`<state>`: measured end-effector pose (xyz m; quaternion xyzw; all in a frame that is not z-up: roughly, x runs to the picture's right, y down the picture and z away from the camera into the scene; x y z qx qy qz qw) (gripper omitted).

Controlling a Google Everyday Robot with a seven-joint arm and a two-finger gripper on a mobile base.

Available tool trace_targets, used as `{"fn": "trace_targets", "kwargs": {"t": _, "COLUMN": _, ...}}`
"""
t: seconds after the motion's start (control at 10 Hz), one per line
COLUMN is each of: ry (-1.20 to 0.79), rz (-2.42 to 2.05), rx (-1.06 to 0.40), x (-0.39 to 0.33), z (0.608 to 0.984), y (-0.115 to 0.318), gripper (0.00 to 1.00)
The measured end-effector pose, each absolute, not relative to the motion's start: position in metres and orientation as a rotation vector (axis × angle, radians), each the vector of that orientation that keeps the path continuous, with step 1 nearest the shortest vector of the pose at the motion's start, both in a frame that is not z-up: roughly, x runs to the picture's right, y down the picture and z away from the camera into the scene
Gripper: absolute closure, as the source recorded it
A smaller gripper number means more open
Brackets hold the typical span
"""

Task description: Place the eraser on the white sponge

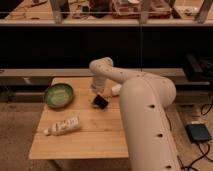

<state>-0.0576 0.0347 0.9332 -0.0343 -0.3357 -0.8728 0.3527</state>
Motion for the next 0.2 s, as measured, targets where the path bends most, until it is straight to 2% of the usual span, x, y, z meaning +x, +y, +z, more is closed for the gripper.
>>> {"fn": "trace_targets", "kwargs": {"t": 0.2, "ry": -0.824, "rz": -2.268, "rx": -0.088, "x": -0.0561, "z": 0.9256, "y": 0.0272, "gripper": 0.20}}
